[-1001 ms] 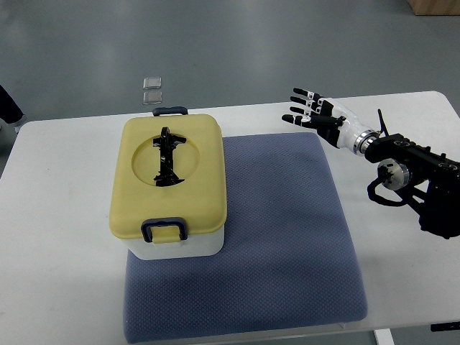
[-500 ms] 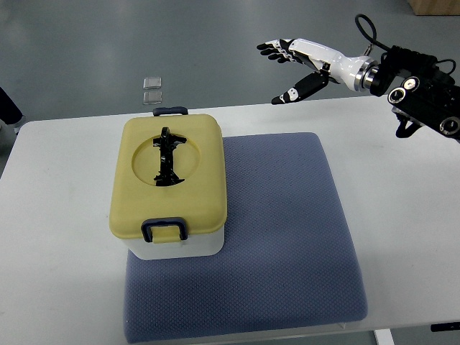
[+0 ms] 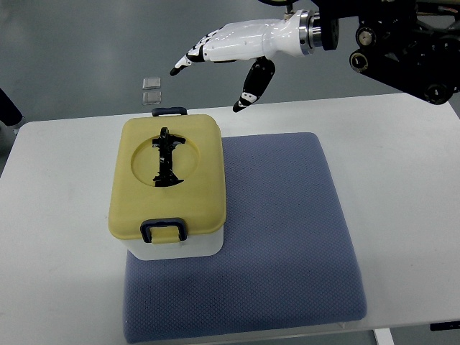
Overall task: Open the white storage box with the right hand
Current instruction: 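Raise the right hand and swing it over the yellow lid's black handle, then lower the right hand onto the black handle and close fingers around it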
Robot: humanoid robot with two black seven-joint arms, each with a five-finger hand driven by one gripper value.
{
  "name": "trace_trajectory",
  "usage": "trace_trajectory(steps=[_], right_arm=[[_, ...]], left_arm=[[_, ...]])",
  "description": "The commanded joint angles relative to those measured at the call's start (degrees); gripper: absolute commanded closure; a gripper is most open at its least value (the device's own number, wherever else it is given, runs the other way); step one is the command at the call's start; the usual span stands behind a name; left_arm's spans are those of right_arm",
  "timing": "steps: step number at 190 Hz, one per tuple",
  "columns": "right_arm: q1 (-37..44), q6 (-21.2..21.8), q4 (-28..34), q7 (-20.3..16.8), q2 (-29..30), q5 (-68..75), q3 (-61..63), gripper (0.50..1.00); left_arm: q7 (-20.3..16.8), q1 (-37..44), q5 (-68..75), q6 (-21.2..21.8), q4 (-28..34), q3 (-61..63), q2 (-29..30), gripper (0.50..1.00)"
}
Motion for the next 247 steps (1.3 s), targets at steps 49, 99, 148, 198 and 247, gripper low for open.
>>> trace_trajectory(steps=[49,99,148,198,247], right_arm=[[11.4,6.5,-0.1,1.4,11.9,-1.8,-6.7,0.568],[11.3,5.1,-2.4,1.1,15.6,-4.3,-7.8,0.568],[10.2,3.9,-3.6,0.9,16.2,-6.9,-9.6,0.570],[7.8,-1.1,-5.4,0.9,17.2,-7.2,-10.4,0.570],[6.2,-2.8,-6.3,0.9,17.6,-8.2,-10.6,0.572]], left_arm=[[0.0,0.0,0.0,0.0,0.0,0.0,0.0,0.500],[0.0,0.0,0.0,0.0,0.0,0.0,0.0,0.500],[0.0,0.0,0.0,0.0,0.0,0.1,0.0,0.500],[0.0,0.0,0.0,0.0,0.0,0.0,0.0,0.500],[0.0,0.0,0.0,0.0,0.0,0.1,0.0,0.500]])
